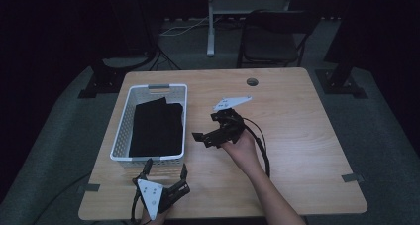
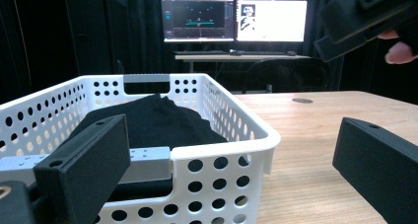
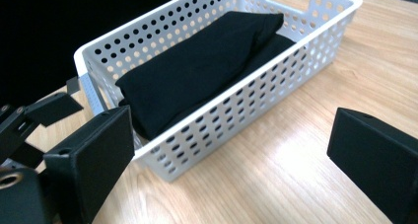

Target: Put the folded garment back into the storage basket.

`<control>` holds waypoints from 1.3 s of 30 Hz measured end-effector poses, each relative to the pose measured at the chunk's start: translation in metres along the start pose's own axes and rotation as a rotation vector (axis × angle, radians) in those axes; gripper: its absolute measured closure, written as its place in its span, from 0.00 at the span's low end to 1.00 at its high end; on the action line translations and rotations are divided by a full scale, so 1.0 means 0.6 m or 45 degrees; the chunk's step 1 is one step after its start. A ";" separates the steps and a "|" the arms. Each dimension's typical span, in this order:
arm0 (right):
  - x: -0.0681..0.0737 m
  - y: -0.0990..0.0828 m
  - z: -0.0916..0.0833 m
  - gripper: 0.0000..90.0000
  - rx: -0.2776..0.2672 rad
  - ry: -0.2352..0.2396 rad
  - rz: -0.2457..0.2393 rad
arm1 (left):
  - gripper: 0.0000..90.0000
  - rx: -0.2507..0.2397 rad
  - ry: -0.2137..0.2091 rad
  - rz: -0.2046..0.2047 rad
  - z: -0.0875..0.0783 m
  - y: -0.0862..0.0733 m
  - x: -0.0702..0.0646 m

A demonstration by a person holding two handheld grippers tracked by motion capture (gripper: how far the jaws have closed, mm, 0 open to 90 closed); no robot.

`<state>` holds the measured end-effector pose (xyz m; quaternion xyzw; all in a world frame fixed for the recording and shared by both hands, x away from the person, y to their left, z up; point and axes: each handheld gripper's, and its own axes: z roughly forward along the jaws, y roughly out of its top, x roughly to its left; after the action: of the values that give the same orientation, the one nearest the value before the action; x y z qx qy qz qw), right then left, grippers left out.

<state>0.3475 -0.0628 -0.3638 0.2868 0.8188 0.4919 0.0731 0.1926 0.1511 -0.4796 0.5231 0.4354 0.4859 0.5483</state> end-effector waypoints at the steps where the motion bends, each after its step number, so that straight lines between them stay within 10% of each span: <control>1: -0.001 -0.002 -0.004 0.04 -0.001 -0.004 0.004 | 0.03 0.001 0.000 -0.002 0.000 0.000 0.000; 39: -0.036 -0.096 -0.154 0.04 -0.024 -0.239 0.078 | 0.02 0.001 0.000 -0.002 0.000 0.000 0.000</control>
<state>0.3051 -0.1654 -0.3696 0.3557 0.7946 0.4725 0.1371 0.1926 0.1509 -0.4797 0.5228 0.4361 0.4854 0.5485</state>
